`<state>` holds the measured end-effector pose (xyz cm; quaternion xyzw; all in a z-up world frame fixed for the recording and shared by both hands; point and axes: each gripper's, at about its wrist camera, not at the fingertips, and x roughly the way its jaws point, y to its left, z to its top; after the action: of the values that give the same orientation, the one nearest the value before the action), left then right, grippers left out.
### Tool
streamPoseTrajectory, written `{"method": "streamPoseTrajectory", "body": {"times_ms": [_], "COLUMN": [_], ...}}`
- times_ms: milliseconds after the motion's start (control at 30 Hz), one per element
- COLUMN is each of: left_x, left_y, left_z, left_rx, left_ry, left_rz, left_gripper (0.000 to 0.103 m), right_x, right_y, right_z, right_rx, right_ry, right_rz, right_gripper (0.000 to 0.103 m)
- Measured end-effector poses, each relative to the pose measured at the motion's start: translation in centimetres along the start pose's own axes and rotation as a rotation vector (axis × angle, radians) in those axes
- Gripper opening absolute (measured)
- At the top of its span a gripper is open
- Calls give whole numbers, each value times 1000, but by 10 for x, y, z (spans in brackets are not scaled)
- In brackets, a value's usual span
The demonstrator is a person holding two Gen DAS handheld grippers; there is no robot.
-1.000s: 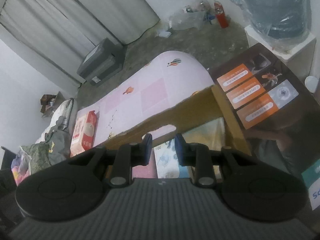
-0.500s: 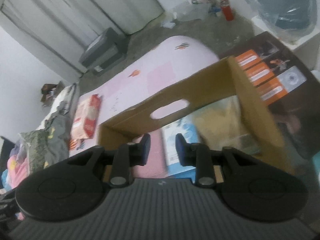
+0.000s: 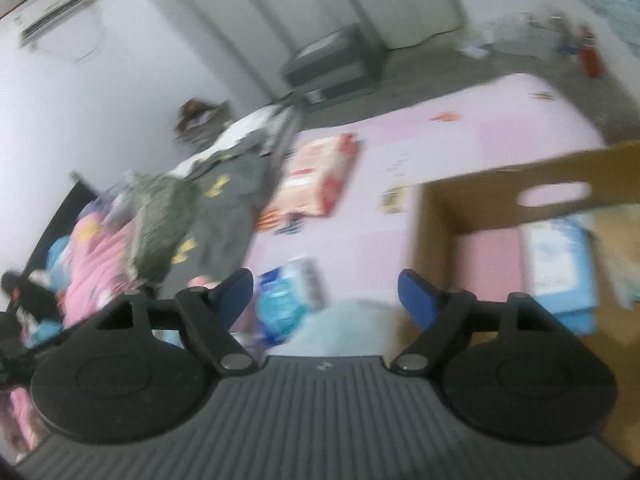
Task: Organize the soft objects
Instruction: 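Reach both grippers to the blue wet-wipes pack and close on it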
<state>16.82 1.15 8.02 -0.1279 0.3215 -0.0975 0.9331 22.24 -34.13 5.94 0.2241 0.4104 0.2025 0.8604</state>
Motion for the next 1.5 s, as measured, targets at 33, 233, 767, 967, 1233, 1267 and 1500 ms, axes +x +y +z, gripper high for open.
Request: {"method": "streamPoseTrajectory", "body": {"times_ms": [33, 233, 767, 967, 1233, 1267, 1500], "left_x": [2, 40, 183, 205, 211, 206, 167], "left_y": [2, 6, 4, 12, 8, 7, -12], "left_z": [-5, -23, -36, -34, -28, -25, -2], "left_rx": [3, 26, 83, 32, 29, 28, 71], "left_ry": [11, 123, 449, 517, 502, 489, 386], "left_rz": [-4, 18, -6, 10, 38, 33, 18], "left_gripper": [93, 88, 80, 77, 76, 76, 76], "right_x": [7, 81, 256, 281, 295, 292, 257], "right_y": [10, 49, 16, -3, -7, -5, 12], "right_z": [0, 11, 21, 14, 6, 7, 17], "right_rx": [-8, 18, 105, 130, 163, 156, 139], "right_ry": [19, 197, 468, 518, 519, 513, 451], "right_rz": [21, 113, -52, -31, 35, 37, 80], "right_gripper": [81, 82, 68, 52, 48, 47, 43]}}
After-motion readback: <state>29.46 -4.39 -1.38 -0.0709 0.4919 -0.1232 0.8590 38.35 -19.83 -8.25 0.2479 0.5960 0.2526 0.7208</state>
